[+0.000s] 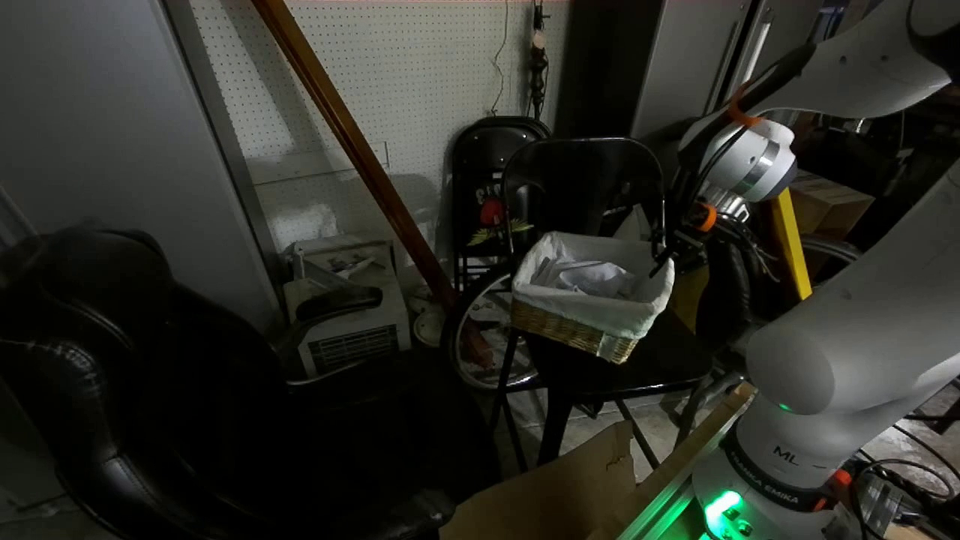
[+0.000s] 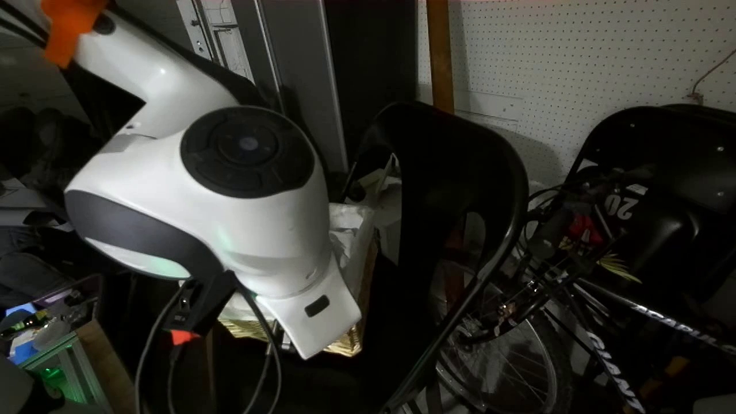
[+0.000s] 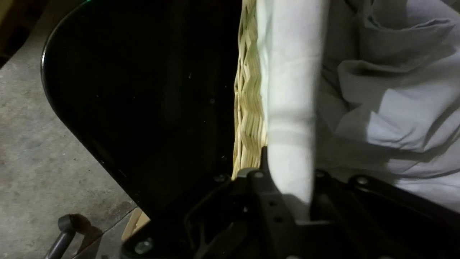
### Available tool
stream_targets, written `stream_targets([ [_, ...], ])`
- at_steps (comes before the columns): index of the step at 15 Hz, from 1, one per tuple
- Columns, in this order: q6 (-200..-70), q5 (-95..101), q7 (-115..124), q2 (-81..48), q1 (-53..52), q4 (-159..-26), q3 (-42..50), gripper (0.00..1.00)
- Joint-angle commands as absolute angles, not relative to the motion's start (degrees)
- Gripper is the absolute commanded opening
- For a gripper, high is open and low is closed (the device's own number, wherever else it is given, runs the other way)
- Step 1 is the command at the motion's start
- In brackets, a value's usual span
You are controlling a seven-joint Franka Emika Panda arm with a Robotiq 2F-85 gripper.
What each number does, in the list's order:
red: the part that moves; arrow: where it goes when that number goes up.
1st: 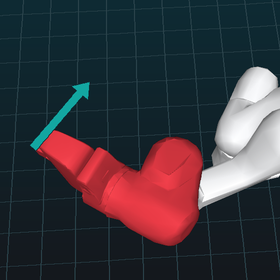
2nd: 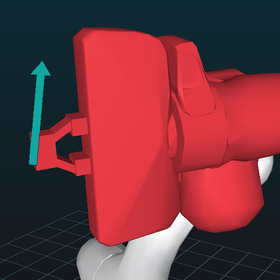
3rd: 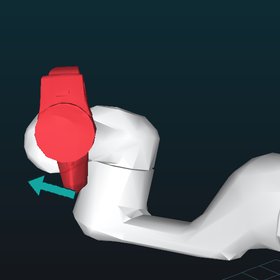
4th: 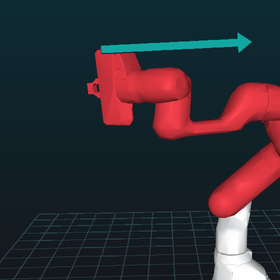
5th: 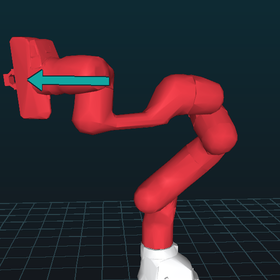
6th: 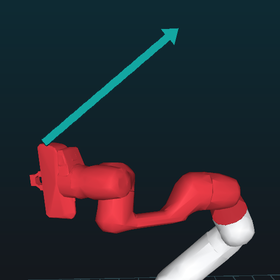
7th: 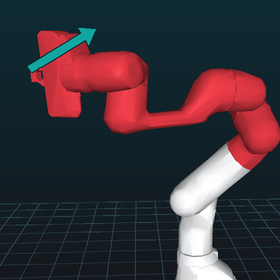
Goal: Put the basket on the chair to the right
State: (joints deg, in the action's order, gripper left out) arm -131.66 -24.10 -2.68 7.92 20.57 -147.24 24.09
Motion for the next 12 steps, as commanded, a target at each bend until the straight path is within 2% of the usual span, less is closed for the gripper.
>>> stream_targets([
  [1, -134.13, -29.14, -3.78, 5.22, 20.22, -145.18, 24.1, 0.03],
  [2, -134.65, -29.33, -3.55, 4.88, 20.31, -145.03, 23.94, 0.03],
  [3, -135.34, -29.04, -3.25, 4.5, 20.36, -144.95, 23.69, 0.39],
  [5, -135.28, -27.52, -2.56, 4.37, 20.44, -144.78, 23.31, 0.44],
  [12, -134.71, -17.96, 3.84, 8.51, 20.83, -145.79, 21.21, 0.93],
])
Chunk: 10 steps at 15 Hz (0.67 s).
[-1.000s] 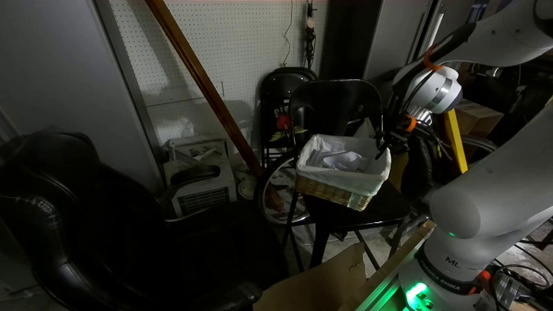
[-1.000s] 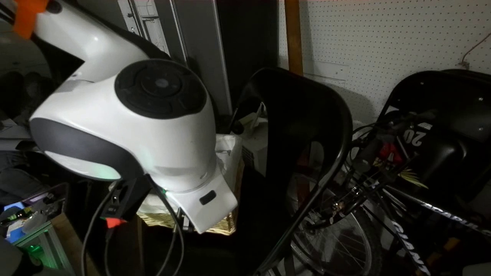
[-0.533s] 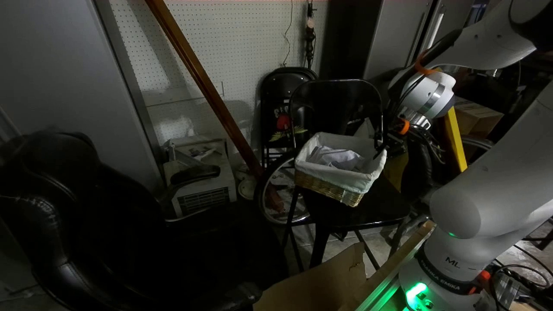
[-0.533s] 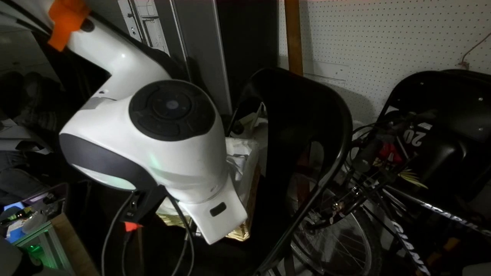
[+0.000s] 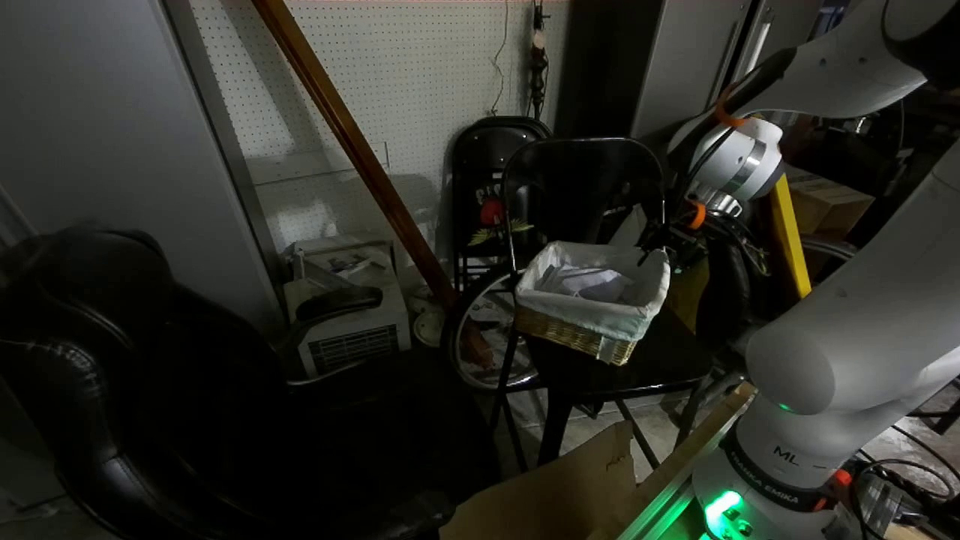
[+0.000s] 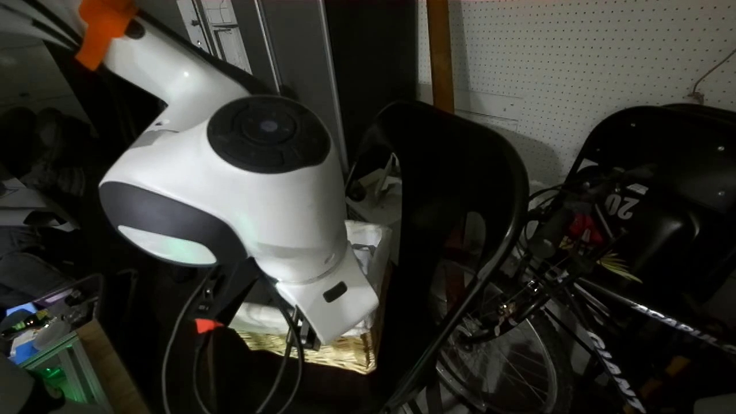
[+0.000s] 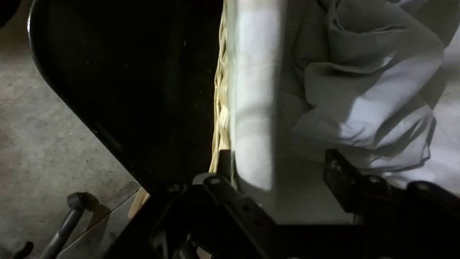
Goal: Put the basket on the chair to the right
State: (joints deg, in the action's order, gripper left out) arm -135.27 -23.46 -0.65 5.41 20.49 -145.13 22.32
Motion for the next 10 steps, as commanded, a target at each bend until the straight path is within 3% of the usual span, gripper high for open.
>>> stream_targets([
  [1, -134.62, -15.85, 5.45, 9.59, 20.9, -146.01, 20.78, 0.98],
  [10, -130.29, 5.66, 21.53, 22.82, 20.71, -148.17, 10.82, 1.0],
])
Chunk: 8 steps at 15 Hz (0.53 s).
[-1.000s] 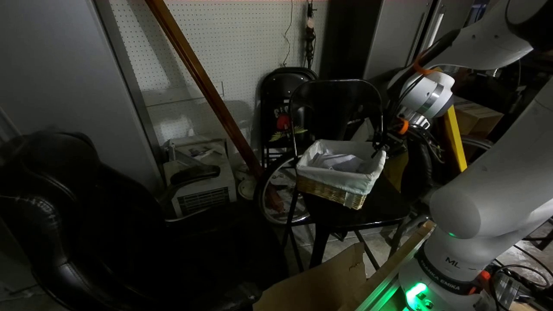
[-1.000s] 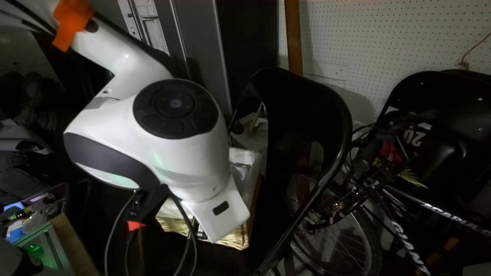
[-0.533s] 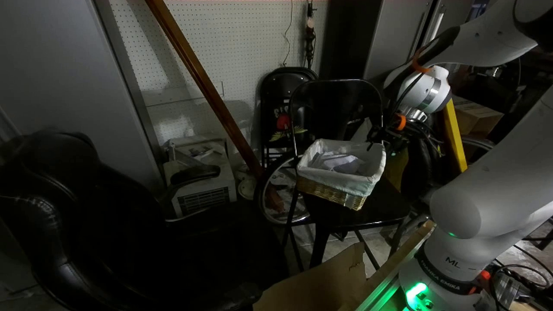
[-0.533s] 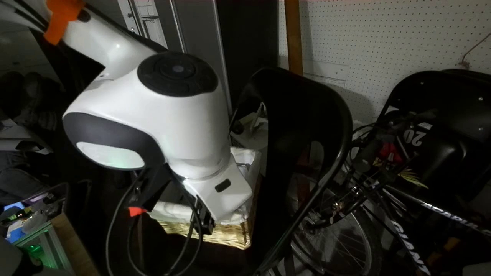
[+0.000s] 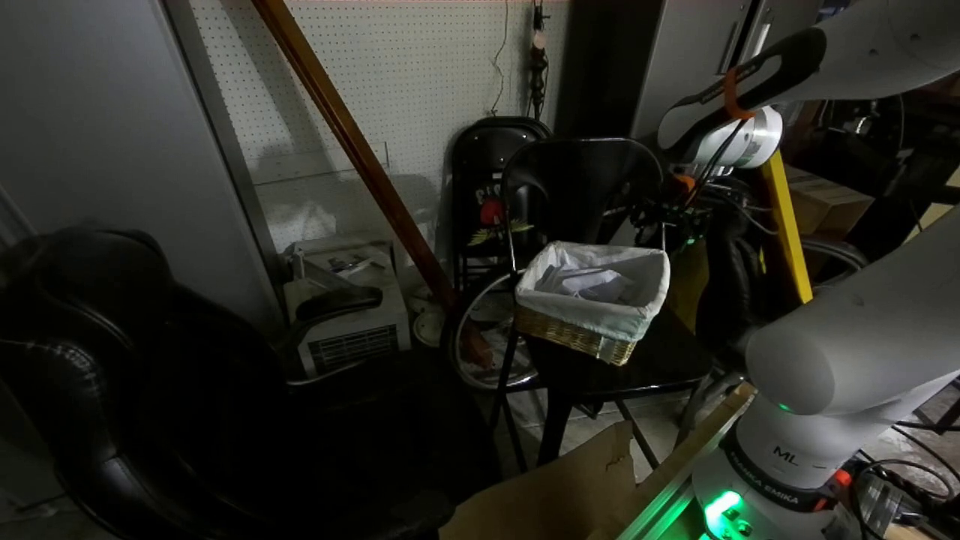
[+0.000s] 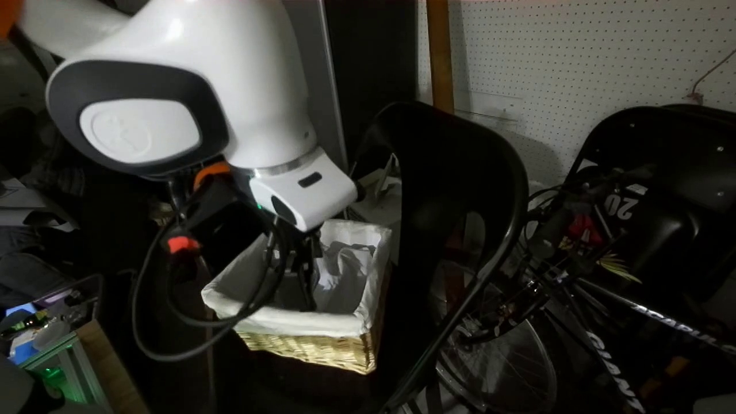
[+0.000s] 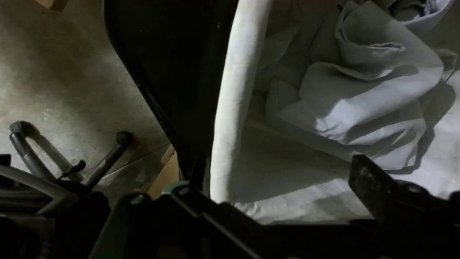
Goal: Put the basket on the chair to the right
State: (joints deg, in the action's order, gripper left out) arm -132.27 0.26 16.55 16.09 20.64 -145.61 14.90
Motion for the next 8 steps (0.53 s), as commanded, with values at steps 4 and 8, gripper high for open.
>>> stream_targets([
  [4, -127.63, 8.45, 25.71, 27.89, 19.11, -147.7, 4.09, 1.0],
  [8, -125.39, 8.1, 26.98, 30.63, 16.16, -146.17, -1.32, 1.0],
])
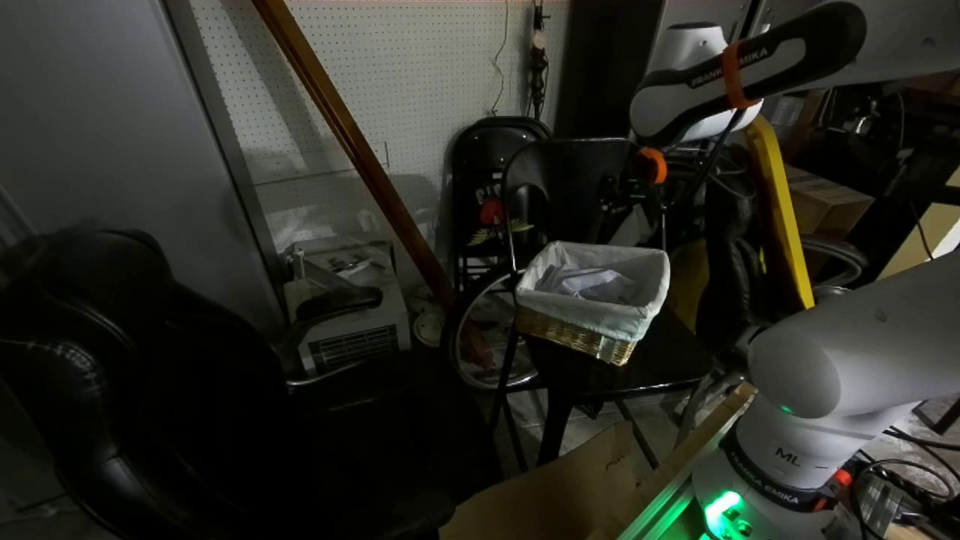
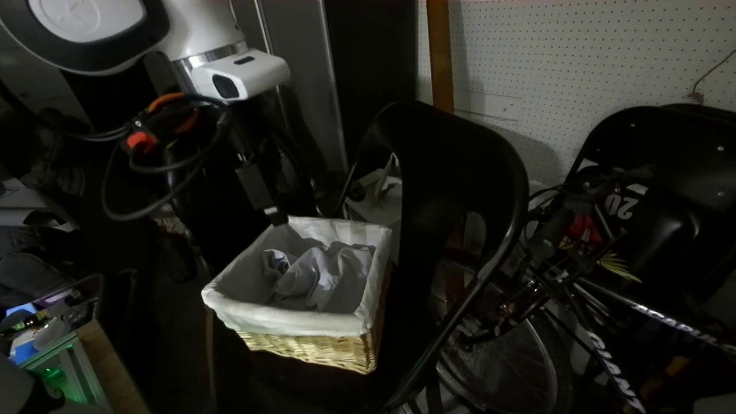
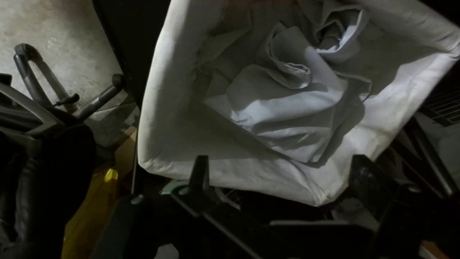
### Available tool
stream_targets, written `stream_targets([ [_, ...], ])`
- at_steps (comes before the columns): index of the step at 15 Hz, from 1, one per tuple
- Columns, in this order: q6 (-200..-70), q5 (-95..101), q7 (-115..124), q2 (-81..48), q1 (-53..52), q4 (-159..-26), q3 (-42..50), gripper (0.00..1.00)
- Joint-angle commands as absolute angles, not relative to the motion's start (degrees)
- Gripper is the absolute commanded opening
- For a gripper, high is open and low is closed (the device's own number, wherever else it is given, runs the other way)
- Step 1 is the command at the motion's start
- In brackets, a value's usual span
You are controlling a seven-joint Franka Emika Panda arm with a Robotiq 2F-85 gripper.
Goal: Put the basket on the chair to the right
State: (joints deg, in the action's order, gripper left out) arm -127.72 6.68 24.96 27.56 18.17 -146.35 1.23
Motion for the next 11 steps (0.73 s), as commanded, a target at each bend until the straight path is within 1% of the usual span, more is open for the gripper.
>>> stream_targets([
  [1, -124.39, 7.41, 26.17, 31.24, 15.08, -145.77, -1.99, 1.0],
  [4, -122.58, 5.58, 21.9, 31.3, 11.79, -143.92, -1.73, 1.0],
  [5, -124.83, 6.78, 24.76, 30.53, 13.04, -145.09, -2.03, 1.0],
  [11, -124.12, 6.66, 23.23, 30.69, 11.88, -144.4, -1.88, 1.0],
])
